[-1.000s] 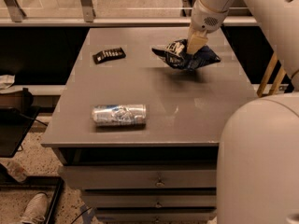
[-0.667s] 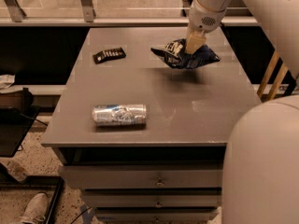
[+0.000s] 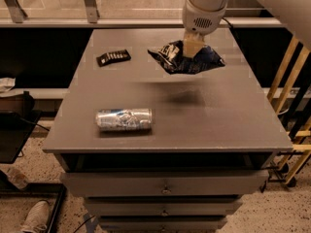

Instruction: Move blue chip bag near redbull can

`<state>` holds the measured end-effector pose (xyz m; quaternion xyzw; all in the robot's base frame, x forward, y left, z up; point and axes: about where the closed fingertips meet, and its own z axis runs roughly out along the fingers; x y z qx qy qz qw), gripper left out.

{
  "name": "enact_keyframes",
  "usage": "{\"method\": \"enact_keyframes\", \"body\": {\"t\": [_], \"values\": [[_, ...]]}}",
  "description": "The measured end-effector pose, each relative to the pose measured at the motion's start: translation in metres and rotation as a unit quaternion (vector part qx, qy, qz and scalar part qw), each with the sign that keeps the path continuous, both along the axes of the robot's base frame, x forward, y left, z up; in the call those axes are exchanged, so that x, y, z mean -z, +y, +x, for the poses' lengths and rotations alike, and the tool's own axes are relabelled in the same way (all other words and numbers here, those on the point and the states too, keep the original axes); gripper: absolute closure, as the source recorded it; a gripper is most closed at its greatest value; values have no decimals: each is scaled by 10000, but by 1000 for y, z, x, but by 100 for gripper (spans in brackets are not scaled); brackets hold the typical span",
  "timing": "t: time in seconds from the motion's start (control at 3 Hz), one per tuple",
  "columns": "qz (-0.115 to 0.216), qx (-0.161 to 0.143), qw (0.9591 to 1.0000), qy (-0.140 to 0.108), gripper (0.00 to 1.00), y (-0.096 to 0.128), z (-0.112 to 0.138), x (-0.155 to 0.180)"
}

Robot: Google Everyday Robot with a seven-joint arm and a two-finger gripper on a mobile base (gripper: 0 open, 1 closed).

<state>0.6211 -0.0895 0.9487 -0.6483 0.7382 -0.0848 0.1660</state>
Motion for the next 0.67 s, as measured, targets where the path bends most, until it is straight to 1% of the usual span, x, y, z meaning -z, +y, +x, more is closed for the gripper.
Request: {"method": "enact_keyframes", "body": {"t": [0.33, 0.67], "values": [[76, 143, 9997, 169, 100, 5, -24, 2], [201, 293, 9988, 339, 100, 4, -40, 6]]}}
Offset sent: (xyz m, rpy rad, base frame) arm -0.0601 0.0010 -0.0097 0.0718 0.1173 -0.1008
